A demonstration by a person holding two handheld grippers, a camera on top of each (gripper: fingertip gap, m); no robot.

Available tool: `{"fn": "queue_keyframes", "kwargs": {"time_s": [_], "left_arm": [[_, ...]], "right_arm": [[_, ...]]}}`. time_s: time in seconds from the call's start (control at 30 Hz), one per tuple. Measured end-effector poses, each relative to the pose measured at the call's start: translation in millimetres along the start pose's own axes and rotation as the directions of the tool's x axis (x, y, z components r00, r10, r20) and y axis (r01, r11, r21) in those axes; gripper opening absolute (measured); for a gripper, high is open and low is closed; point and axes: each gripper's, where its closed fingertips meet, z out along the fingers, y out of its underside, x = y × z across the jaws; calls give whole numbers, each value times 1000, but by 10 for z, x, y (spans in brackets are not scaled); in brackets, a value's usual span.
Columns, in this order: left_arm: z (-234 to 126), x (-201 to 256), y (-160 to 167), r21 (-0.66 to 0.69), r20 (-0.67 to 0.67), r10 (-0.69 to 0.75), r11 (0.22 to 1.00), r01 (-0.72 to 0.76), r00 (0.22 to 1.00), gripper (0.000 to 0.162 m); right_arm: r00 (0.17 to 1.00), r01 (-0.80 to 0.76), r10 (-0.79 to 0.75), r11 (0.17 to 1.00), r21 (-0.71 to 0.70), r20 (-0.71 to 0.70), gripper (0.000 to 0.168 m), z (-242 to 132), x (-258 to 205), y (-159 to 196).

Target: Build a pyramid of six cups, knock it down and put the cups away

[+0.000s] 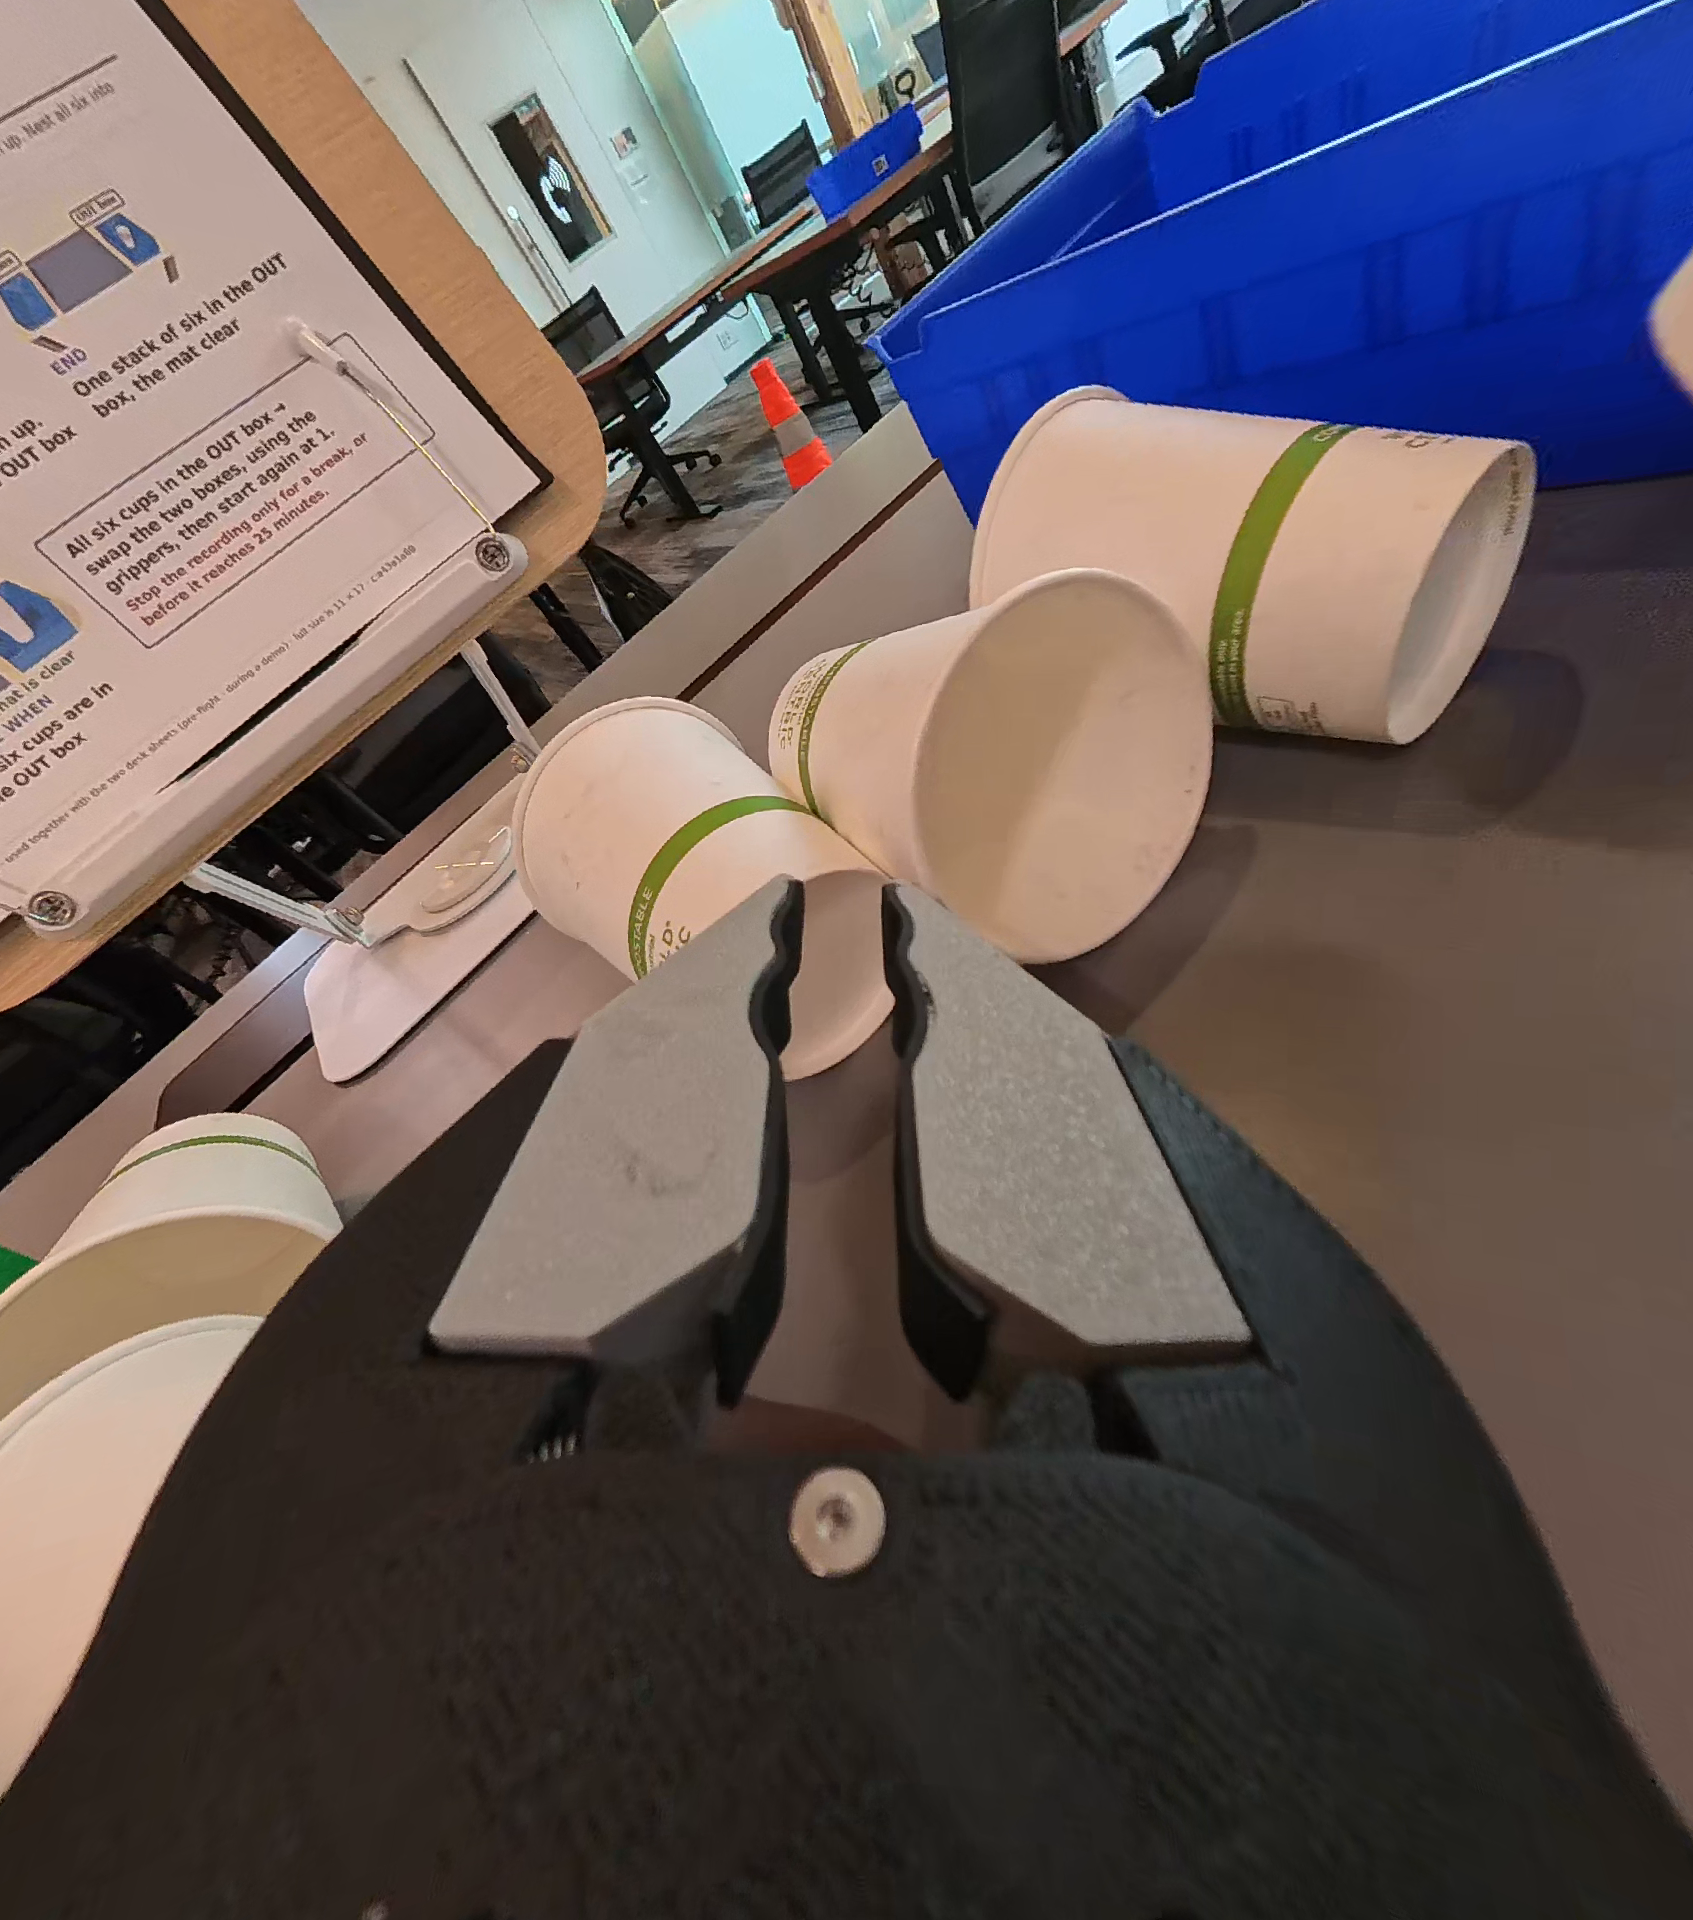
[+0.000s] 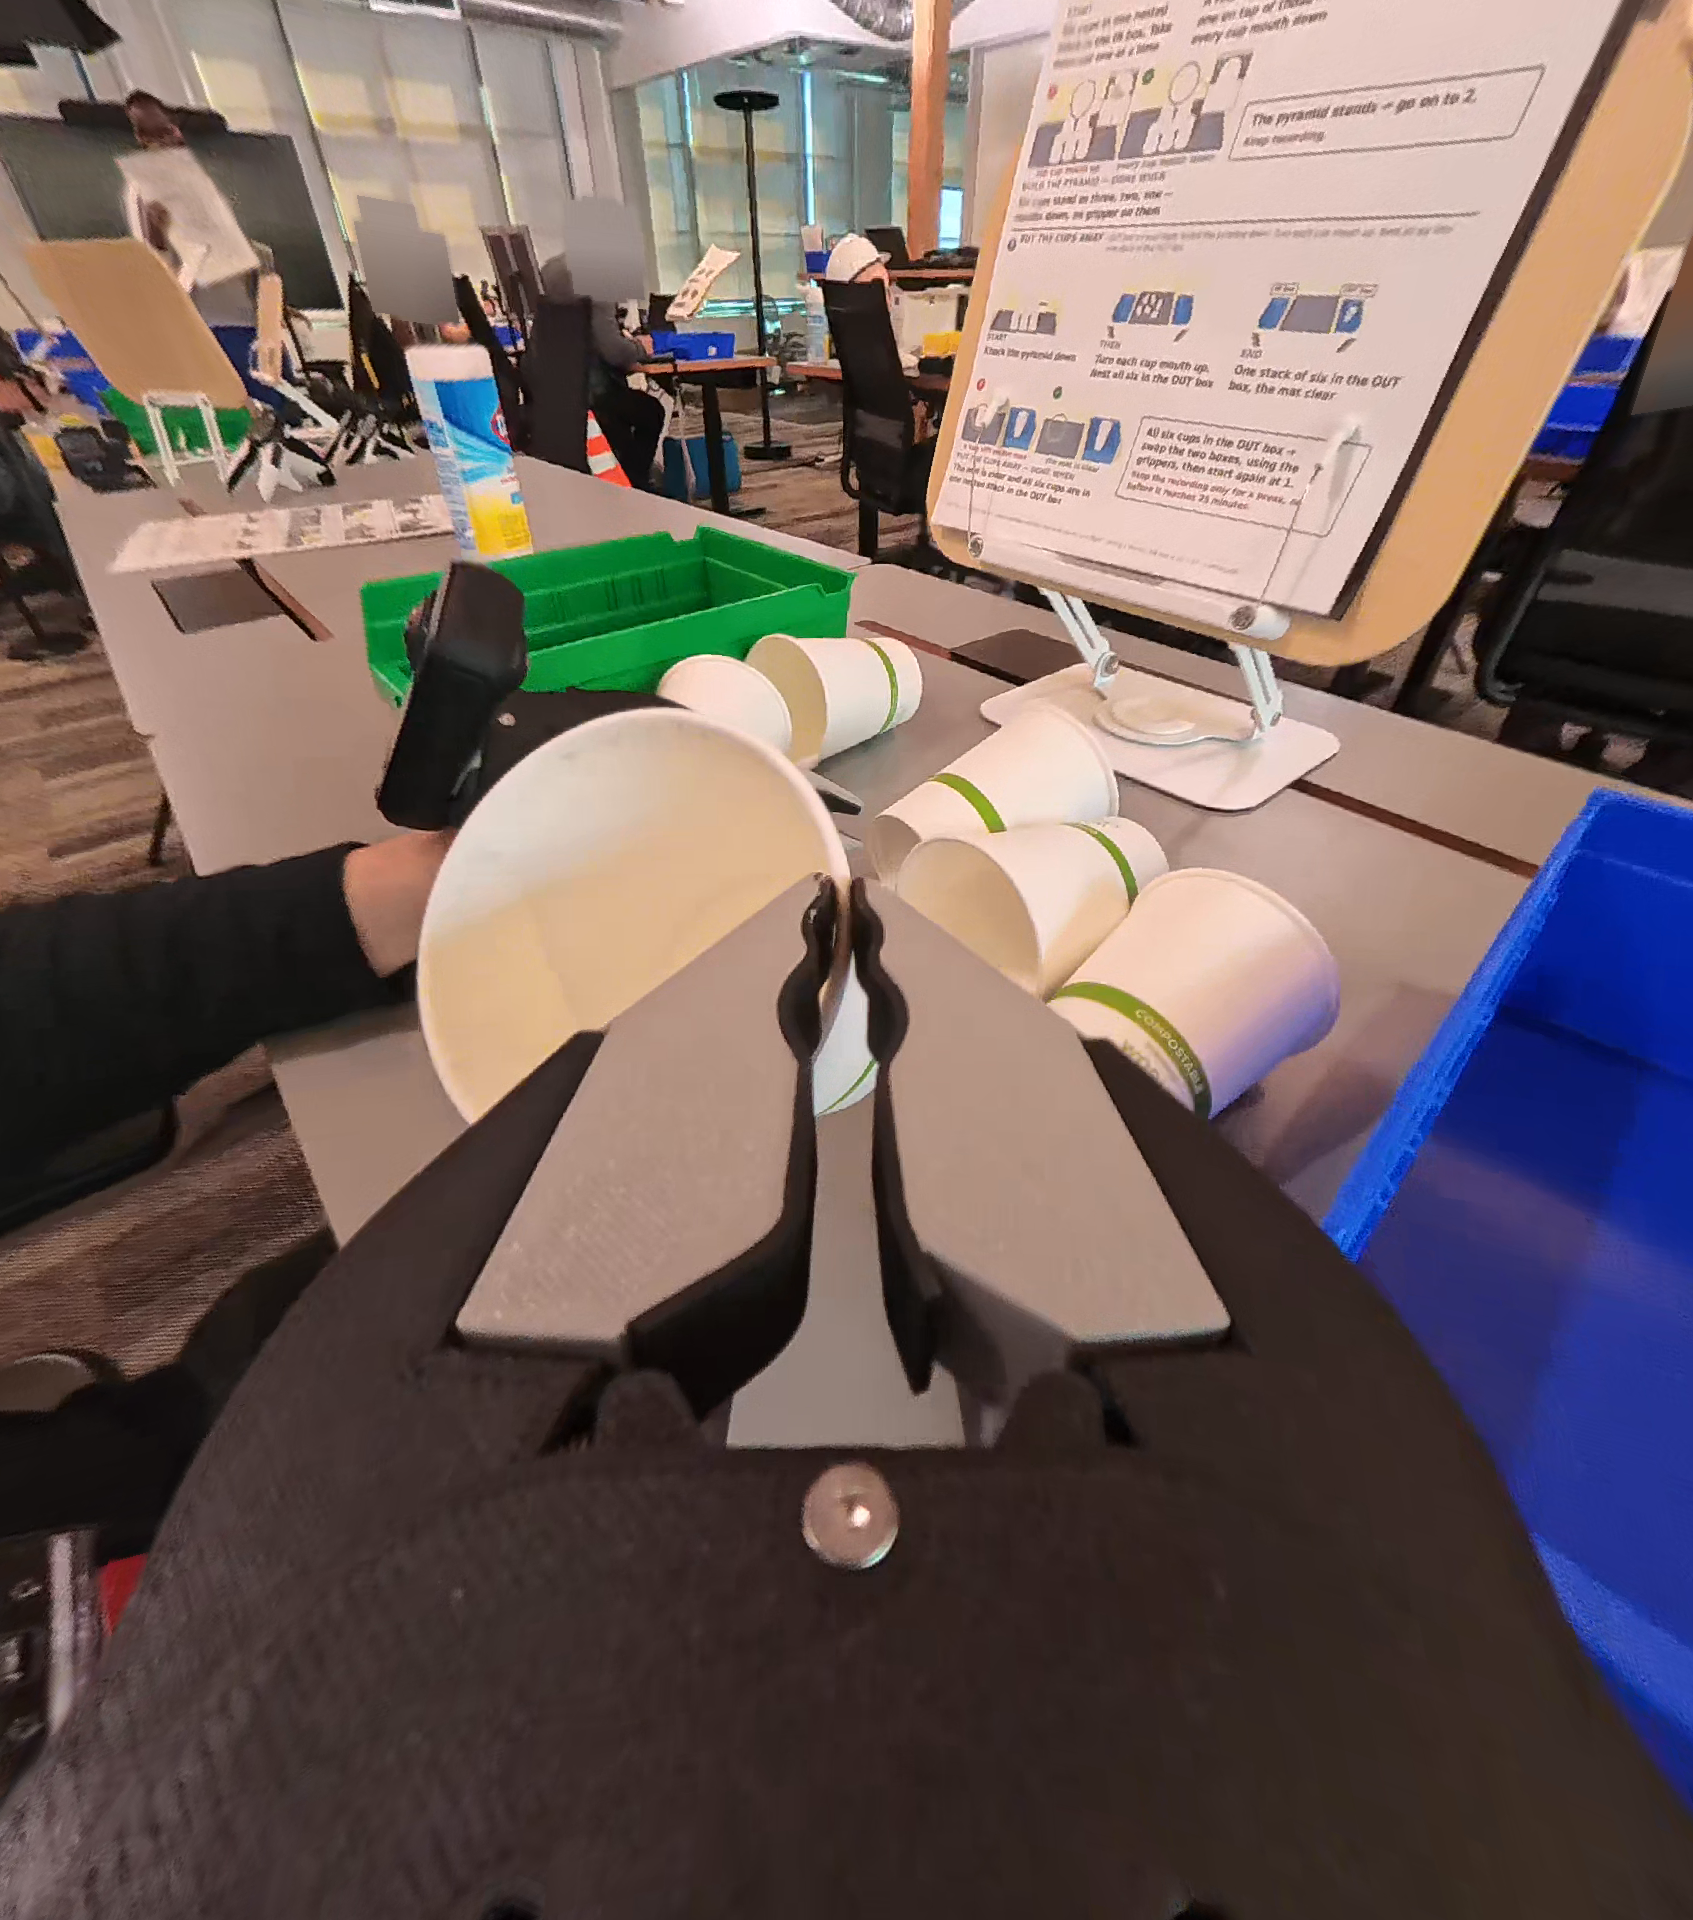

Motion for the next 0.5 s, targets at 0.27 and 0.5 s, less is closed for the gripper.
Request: {"fn": "queue_keyframes", "kwargs": {"time_s": [0.27, 0.5], "left_arm": [[4, -2, 6, -3, 2, 4, 1000, -4, 1000, 12], [1, -7, 2, 0, 0, -3, 1000, 3, 1000, 12]], "right_arm": [[996, -67, 59, 985, -158, -61, 0, -121, 218, 201], [986, -161, 165, 935, -317, -13, 0, -59, 189, 553]]}}
